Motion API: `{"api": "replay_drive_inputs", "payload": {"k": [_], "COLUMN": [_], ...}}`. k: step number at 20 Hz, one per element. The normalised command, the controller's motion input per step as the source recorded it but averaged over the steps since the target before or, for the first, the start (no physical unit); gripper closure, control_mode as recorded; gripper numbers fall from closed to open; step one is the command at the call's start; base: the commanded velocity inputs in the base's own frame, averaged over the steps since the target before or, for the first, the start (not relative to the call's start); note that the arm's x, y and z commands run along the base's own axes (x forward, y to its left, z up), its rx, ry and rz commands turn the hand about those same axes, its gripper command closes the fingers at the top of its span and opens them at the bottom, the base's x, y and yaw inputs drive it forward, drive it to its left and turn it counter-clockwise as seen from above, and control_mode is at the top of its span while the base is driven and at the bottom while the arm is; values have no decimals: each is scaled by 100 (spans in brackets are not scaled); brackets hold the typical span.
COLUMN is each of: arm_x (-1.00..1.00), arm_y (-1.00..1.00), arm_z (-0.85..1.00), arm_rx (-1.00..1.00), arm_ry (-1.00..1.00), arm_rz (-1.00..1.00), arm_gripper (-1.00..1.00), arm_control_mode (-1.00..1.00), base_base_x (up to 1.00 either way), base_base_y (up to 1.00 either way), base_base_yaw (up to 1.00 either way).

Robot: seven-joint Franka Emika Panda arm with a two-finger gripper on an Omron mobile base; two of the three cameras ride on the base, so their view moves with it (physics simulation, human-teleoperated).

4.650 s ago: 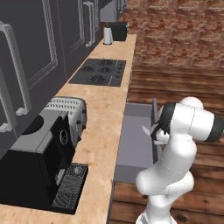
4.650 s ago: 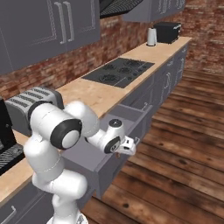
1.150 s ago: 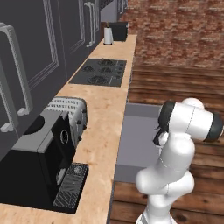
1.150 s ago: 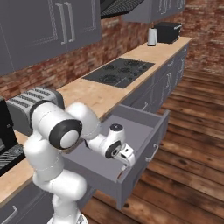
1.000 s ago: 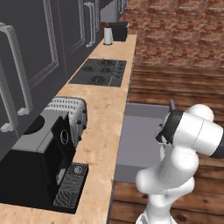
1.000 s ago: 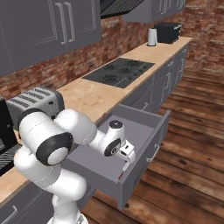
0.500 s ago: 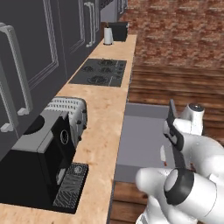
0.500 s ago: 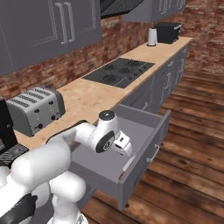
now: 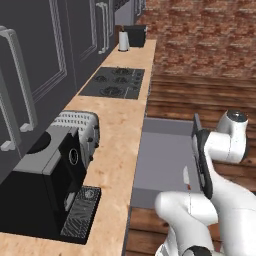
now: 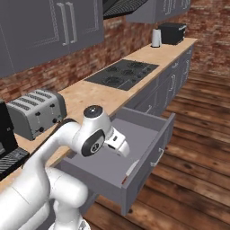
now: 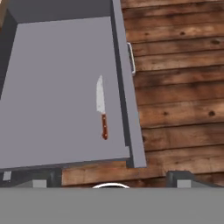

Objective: Pick up the metallic utensils from the counter and place them in the open drawer. Make sure not to pick up any wooden utensils.

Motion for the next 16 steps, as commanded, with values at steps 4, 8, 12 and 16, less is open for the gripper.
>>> {"api": "replay_drive_inputs", "payload": {"k": [4, 8, 12, 16], "arm_x": [-95, 0, 0, 0], "arm_y": [-13, 0, 0, 0], "arm_z": [-22, 0, 0, 0], "arm_rx": [0, 0, 0, 0], "arm_ry": [-14, 0, 0, 0], "arm_rz": [1, 0, 0, 0], "arm_gripper": [-100, -100, -100, -100], "arm_control_mode": [-100, 100, 100, 100], "base_base_x": [0, -100, -79, -8], "base_base_y": [0, -46, -47, -44], "base_base_yaw": [0, 0, -56, -92]}}
